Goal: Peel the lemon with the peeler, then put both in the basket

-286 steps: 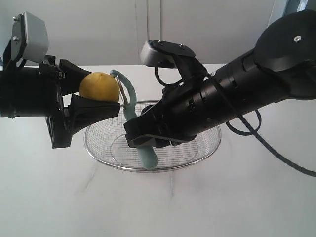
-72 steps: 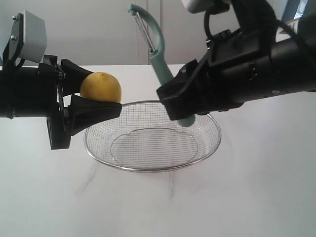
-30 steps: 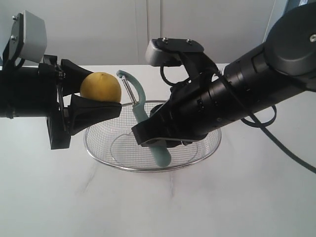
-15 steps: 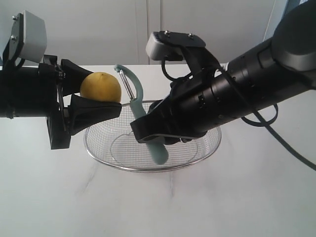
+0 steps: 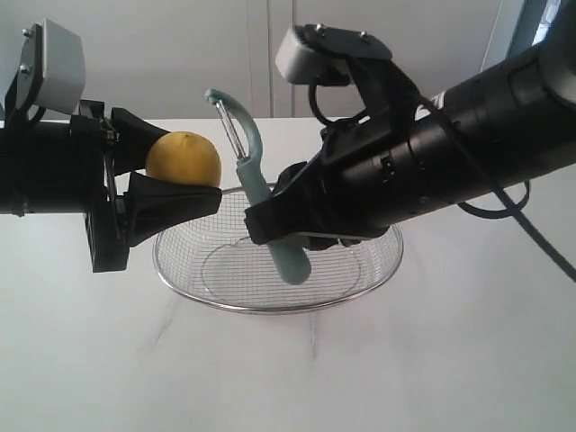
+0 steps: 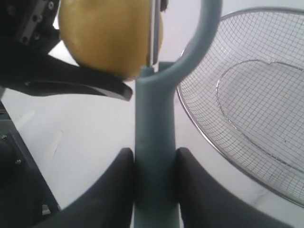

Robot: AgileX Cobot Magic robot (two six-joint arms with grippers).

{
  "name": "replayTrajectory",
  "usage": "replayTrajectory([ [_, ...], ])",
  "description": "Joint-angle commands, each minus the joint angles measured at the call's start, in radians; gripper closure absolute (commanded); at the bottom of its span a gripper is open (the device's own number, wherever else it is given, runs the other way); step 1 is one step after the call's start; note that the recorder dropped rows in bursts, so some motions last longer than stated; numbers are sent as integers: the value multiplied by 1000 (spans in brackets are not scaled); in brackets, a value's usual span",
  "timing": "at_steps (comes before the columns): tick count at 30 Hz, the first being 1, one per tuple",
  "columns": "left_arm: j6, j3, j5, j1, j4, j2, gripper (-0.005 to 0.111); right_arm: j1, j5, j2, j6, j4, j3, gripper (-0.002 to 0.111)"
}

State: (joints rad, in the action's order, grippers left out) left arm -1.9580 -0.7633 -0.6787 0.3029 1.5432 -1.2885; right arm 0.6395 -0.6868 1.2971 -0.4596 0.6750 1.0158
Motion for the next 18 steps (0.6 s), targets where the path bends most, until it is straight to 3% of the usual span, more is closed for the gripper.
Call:
replayTrajectory([
  [1, -137, -4, -20, -1, 26, 8, 107, 0, 9, -80, -39, 4, 10, 108],
  [9, -137, -4, -18, -1, 26, 8, 107, -1, 47, -228, -76, -115, 10, 108],
  [18, -137, -4, -16, -1, 26, 8, 107, -3, 111, -200, 369, -649, 10, 108],
])
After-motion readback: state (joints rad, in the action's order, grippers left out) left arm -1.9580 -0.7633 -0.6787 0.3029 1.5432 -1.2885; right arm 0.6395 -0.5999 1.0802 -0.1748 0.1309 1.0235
